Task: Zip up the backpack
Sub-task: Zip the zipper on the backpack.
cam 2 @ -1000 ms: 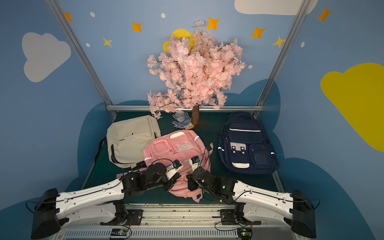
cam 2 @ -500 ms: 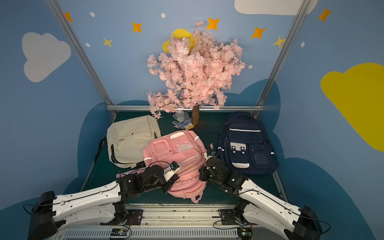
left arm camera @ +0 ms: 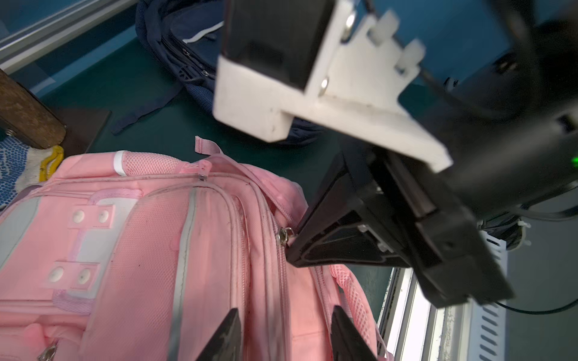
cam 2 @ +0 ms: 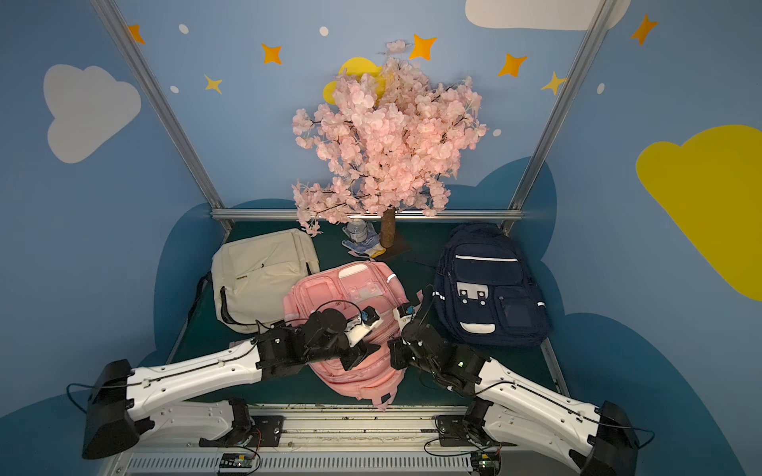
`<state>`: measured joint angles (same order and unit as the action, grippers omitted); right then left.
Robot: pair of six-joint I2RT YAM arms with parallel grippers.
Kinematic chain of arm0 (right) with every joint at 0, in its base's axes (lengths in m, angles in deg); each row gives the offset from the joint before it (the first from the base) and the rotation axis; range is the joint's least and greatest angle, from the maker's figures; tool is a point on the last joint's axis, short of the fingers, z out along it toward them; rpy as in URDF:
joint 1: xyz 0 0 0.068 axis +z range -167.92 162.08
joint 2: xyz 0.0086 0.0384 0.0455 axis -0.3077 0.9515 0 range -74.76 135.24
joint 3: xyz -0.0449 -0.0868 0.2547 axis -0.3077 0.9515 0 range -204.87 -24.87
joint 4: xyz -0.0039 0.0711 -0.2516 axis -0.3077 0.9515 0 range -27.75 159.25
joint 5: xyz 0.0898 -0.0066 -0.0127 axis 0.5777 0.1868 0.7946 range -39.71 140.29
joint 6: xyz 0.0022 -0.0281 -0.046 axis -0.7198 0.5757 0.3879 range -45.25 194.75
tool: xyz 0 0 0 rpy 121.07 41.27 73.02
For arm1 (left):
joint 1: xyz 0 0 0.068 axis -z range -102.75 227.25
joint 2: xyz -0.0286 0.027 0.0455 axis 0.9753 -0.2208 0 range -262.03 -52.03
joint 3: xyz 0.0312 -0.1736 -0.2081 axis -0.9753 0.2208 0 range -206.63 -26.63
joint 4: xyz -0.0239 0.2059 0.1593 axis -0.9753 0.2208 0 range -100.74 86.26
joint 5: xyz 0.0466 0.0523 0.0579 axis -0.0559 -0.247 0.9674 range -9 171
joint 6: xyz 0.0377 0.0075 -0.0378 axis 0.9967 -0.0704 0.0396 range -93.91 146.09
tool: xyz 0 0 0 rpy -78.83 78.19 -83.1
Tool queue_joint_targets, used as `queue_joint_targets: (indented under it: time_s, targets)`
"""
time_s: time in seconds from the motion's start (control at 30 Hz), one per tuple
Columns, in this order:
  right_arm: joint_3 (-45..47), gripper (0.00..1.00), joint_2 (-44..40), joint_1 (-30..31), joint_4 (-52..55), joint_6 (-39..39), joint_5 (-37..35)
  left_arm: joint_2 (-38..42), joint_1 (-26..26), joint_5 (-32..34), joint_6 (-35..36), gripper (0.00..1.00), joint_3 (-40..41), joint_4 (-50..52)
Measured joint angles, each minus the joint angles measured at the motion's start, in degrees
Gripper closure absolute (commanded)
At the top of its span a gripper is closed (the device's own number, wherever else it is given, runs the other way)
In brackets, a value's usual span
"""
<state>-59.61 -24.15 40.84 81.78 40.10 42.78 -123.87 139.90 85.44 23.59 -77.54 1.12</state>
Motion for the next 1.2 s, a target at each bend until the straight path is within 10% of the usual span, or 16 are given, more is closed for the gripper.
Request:
queue_joint_targets:
  time_s: [0.5,1.03,1.2]
  targets:
    - [-0.66,1.00,-0.76,1.51,-1.27,3.63,-1.70,-4.87,-0.24,2.25,1.22,0.97,0.70,-2.80]
    - [-1.95,1.00,0.17,-18.32,1.42,4.37,19.61,4.46,1.27,4.63,-0.92,0.97,10.67,-10.78]
    - [-2.25,1.00,1.36,-21.05,1.81,4.68,23.96,4.33,1.88,4.85,-0.79,0.84,10.51,-9.86]
